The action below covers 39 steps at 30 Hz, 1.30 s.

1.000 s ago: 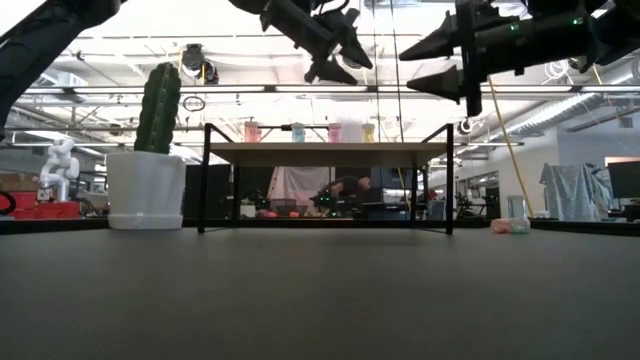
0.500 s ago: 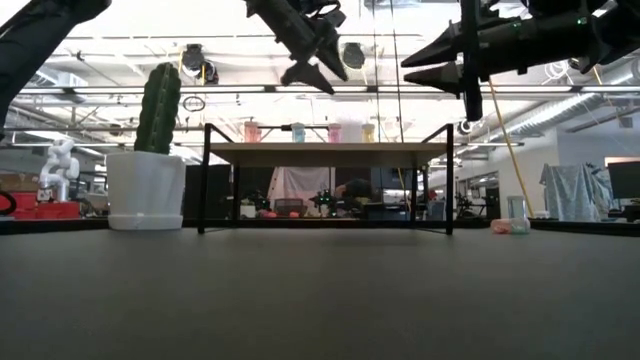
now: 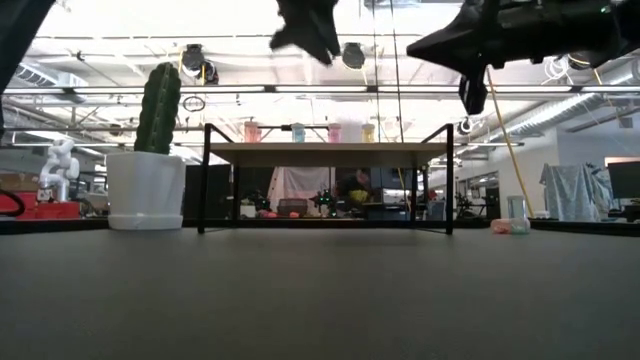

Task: Pick and place medicine bottles onto shelf by color
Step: Put the orange pill bottle aligned with the other orange pill bottles on the shelf

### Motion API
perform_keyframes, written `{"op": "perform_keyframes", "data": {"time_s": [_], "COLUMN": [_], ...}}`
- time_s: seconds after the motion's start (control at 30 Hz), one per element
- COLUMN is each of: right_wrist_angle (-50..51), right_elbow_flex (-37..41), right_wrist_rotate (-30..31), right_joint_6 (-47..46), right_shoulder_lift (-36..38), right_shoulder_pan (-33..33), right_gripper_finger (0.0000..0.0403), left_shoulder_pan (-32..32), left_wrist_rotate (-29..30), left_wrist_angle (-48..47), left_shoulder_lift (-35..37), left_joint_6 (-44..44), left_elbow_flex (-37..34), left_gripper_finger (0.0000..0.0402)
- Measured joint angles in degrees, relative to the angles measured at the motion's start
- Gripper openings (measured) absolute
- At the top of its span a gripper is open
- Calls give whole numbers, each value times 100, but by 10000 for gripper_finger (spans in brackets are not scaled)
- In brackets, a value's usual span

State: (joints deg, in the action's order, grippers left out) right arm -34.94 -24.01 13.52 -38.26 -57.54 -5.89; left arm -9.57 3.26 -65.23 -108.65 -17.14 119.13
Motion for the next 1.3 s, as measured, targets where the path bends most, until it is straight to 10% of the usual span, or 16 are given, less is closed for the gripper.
{"op": "perform_keyframes", "data": {"time_s": [0.23, 0.6, 0.87, 1.3], "right_wrist_angle": [-79, -418, 147, 1005], "right_elbow_flex": [0, 0, -392, -2910], "right_wrist_rotate": [7, 946, 3242, 3442], "right_joint_6": [125, 438, 181, -7], "right_shoulder_lift": [0, -2, -275, -2702], "right_shoulder_pan": [-354, -1487, -2806, -2346], "right_gripper_finger": [1, 1, 0, 0], "left_shoulder_pan": [1179, 3462, 4422, 4943], "left_wrist_rotate": [1936, 1305, 954, 79], "left_wrist_angle": [-1374, -2374, -1902, 32], "left_shoulder_lift": [430, 579, 1433, 4098], "left_joint_6": [-1474, -4323, -5476, -7267], "left_elbow_flex": [-2, -429, -2646, -6033], "left_gripper_finger": [102, 101, 101, 101]}}
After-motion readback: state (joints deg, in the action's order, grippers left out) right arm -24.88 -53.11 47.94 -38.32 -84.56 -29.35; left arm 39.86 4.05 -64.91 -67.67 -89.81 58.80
